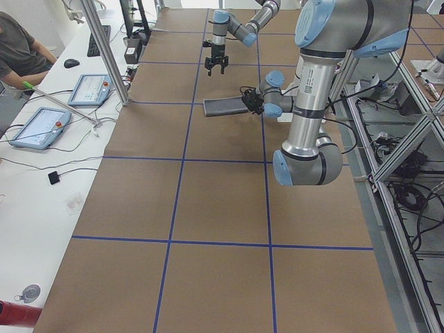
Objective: Fold towel twice with both arms
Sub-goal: 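Release and lift the right gripper while the left gripper approaches the strip, then lower the left gripper onto the strip's end nearest the robot and grasp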
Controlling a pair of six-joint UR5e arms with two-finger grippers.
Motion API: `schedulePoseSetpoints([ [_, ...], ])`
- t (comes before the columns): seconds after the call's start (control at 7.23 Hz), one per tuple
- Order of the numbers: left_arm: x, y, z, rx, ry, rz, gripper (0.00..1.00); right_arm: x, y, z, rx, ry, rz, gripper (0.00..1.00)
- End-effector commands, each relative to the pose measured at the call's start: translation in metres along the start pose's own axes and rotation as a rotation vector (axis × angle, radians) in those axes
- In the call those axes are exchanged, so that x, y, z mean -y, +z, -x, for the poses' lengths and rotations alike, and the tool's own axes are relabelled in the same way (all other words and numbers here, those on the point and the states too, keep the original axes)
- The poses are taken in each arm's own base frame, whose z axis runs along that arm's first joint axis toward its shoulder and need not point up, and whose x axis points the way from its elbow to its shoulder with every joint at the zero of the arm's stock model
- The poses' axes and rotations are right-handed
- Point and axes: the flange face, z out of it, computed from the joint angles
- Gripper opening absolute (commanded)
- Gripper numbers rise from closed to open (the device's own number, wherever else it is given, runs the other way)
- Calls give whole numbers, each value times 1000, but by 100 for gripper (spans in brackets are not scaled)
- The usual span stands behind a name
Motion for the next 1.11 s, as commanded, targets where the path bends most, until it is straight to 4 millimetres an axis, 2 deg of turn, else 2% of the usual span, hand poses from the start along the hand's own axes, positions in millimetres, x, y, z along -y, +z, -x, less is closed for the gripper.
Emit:
schedulePoseSetpoints([
  [0.0, -5, 5, -3, -1, 9, 4, 75, 2, 0, -1, 0, 2, -5, 100],
  [0.28, -5, 12, -1, 8, 13, -3, 71, 3, 1, -2, -1, 2, -6, 100],
  [0.55, -8, 14, -7, 2, 11, -2, 67, 3, 1, -2, -1, 2, -6, 100],
  [0.69, -7, 14, -7, 1, 10, -3, 60, 2, 1, -2, -2, 2, -5, 100],
  [0.83, -6, 14, -8, 0, 10, -4, 49, 2, 2, -2, -3, 2, -6, 100],
  [0.97, -6, 14, -8, 0, 11, -4, 46, 2, 2, -2, 0, 1, -11, 100],
])
